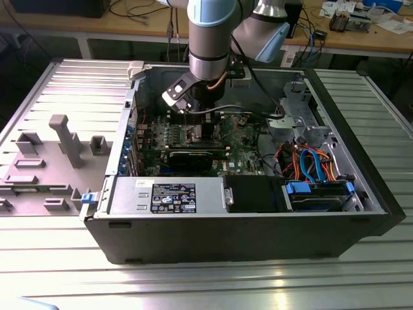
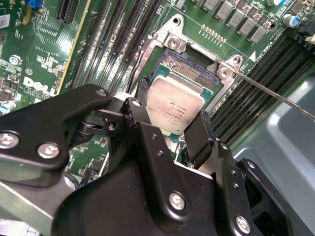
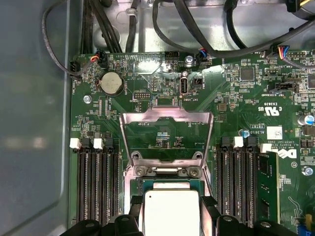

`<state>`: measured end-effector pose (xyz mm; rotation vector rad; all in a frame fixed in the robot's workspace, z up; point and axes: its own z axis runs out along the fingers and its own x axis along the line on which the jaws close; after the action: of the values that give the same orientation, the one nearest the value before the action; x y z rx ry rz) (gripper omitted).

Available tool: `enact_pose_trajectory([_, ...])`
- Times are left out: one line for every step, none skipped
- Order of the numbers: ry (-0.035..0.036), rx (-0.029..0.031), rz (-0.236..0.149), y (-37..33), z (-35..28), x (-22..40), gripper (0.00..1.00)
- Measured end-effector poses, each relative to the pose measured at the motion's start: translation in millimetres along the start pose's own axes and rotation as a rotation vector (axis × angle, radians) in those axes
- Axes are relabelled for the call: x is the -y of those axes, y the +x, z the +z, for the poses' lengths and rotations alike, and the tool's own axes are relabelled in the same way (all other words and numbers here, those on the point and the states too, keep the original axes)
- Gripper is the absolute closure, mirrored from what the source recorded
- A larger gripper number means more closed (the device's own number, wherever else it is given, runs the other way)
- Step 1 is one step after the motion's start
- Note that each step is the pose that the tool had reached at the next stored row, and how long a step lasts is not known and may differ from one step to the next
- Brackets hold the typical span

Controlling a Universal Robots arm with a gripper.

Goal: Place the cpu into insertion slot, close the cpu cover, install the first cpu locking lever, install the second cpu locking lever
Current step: 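Place the cpu into insertion slot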

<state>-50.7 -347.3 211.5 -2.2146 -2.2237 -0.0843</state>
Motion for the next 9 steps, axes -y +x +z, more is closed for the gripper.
enact_pose_trajectory([0.0, -0.0001, 0.0, 0.0, 0.9, 0.0, 0.46])
enact_pose_trajectory([0.0001, 0.0001, 0.0, -0.1, 1.2, 0.1, 0.46])
enact_pose_trajectory([0.0001, 0.0001, 0.0, 0.1, 1.3, 0.1, 0.46])
enact_pose_trajectory([0.0, 0.0, 0.0, 0.5, 1.4, 0.1, 0.46])
enact_pose_trajectory([0.0001, 0.0, 0.0, 0.9, 1.4, 0.1, 0.46])
enact_pose_trajectory([0.0003, 0.0, 0.0, 1.4, 1.4, 0.2, 0.46])
enact_pose_trajectory([0.0003, 0.0, 0.0, 1.8, 1.4, 0.1, 0.46])
enact_pose_trajectory([0.0003, 0.0, 0.0, 1.9, 1.4, 0.1, 0.46])
enact_pose_trajectory([0.0003, -0.0002, 0.0, 2.1, 1.5, 0.3, 0.46])
